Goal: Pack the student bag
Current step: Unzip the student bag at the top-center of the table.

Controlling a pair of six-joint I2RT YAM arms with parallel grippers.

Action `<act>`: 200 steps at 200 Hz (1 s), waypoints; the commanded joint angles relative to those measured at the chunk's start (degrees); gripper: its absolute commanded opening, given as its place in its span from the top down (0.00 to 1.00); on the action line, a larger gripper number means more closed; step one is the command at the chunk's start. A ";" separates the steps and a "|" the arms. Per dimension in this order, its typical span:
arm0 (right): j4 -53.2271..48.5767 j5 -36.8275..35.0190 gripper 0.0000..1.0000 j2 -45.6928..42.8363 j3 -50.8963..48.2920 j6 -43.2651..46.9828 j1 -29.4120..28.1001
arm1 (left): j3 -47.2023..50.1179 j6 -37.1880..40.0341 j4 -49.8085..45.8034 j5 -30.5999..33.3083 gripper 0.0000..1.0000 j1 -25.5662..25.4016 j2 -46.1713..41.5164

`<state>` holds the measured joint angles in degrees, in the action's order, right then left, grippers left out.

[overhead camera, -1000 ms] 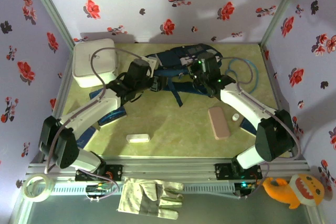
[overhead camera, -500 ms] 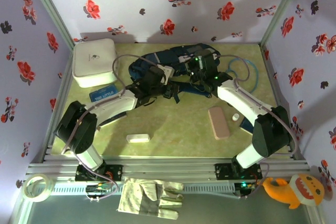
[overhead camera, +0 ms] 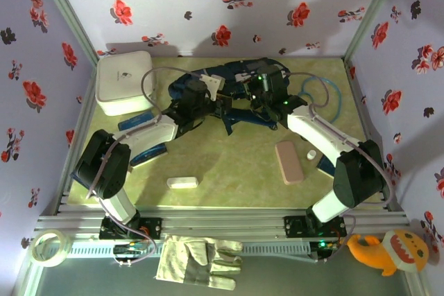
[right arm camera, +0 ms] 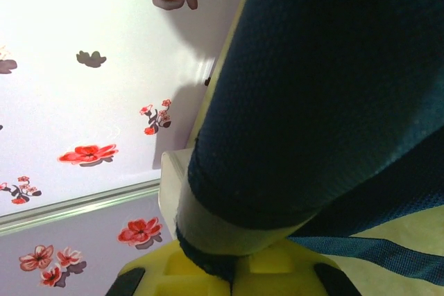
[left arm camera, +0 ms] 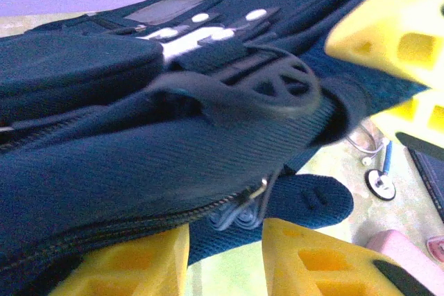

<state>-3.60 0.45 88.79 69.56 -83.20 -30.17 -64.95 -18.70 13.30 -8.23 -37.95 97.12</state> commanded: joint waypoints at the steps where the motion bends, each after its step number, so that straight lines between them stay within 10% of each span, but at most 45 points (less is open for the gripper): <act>1: 5.17 3.13 1.00 -2.47 0.77 -1.25 -0.50 | -0.42 -0.94 4.37 -4.27 0.70 2.46 -2.09; 84: 5.70 7.10 1.00 -1.51 1.41 -2.21 -0.50 | -4.18 -1.95 2.51 -18.24 0.70 4.59 0.60; 200: 5.87 7.45 1.00 -1.44 1.22 -2.16 -0.50 | -8.12 0.07 0.06 -18.17 0.82 5.07 5.27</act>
<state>-3.22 3.25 88.79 69.56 -84.66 -29.87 -70.89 -20.47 11.57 -25.78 -33.19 101.12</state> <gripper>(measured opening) 0.052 0.213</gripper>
